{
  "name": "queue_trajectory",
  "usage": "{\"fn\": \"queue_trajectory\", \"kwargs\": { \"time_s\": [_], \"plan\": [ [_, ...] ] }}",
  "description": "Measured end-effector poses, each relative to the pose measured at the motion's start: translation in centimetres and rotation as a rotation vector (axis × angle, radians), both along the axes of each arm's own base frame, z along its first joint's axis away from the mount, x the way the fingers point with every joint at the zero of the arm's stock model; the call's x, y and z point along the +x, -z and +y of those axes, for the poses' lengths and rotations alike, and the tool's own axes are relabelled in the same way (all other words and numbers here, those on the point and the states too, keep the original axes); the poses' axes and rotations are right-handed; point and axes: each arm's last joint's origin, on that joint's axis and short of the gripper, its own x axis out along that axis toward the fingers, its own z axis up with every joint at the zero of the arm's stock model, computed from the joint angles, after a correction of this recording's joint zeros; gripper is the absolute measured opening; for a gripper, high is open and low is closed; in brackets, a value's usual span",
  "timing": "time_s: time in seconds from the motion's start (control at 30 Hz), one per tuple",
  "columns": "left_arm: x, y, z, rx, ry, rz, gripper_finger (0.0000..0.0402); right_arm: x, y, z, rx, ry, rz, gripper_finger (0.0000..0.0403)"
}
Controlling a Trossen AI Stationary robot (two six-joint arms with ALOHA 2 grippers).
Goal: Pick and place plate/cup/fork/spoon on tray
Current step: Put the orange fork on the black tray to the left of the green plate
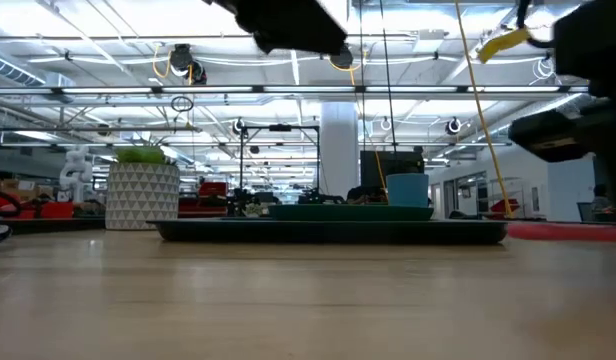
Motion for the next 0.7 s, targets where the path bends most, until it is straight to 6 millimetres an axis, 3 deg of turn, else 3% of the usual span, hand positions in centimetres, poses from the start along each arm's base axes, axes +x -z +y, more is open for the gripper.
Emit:
{"fn": "queue_trajectory", "kwargs": {
  "time_s": [0.17,0.57,0.7],
  "plan": [
    [1.2,1.5,-1.3,0.02,0.041,-0.036,0.0166,1.8,-0.8,-1.5,0.0,0.004,-0.03,0.002],
    [2.2,4.3,-3.3,0.069,-0.024,-0.043,0.0313,5.1,-3.8,-5.5,-0.045,0.172,-0.036,0.002],
    [2.2,4.3,-3.4,0.035,-0.04,-0.044,0.0335,5.7,-4.4,-6.9,-0.098,0.236,-0.041,0.002]
  ]
}}
